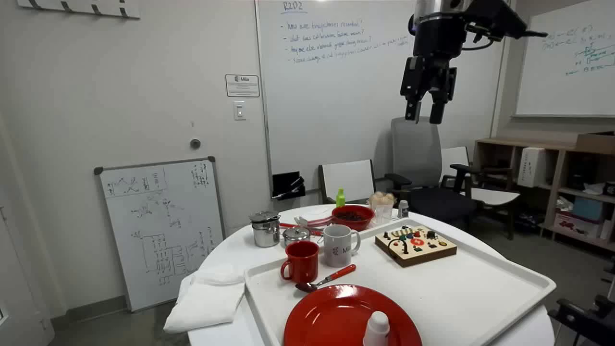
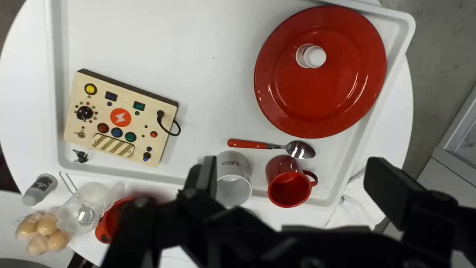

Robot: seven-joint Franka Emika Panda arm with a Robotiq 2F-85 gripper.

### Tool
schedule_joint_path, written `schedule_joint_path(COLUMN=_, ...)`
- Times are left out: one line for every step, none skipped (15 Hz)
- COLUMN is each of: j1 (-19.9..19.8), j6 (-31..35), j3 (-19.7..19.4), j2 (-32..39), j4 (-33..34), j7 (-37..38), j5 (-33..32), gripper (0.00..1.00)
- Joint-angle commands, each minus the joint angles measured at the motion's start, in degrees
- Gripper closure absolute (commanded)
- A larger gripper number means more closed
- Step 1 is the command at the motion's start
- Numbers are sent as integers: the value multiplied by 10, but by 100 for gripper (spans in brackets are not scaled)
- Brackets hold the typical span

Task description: Turn the spoon to a vertical position

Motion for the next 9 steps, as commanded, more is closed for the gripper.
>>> schedule_joint_path(j1=-3, j6=-1, j3=3, j2=0, j4=1, j7=-1, j5=1, gripper=0)
schedule_joint_path(j1=-3, j6=-1, j3=3, j2=0, j4=1, j7=-1, j5=1, gripper=0)
schedule_joint_path(j1=-3, j6=-1, j3=3, j2=0, j4=1, j7=-1, j5=1, gripper=0)
schedule_joint_path(j1=-3, j6=-1, j3=3, j2=0, j4=1, j7=-1, j5=1, gripper=0)
schedule_joint_path(j1=-3, j6=-1, j3=3, j2=0, j4=1, j7=-1, j5=1, gripper=0)
schedule_joint_path(j1=-3, j6=-1, j3=3, j2=0, j4=1, j7=-1, j5=1, gripper=0)
schedule_joint_path(j1=-1, j6=4, j3=4, j2=1, j4=-2, j7=4, j5=8, gripper=0)
schedule_joint_path(j1=1, j6=8, j3=7, j2=3, j4=-6, j7=14, j5=16, gripper=0)
schedule_joint_path(j1=0, j6=11, j3=12, j2=5, j4=-9, j7=32, j5=13, gripper=0)
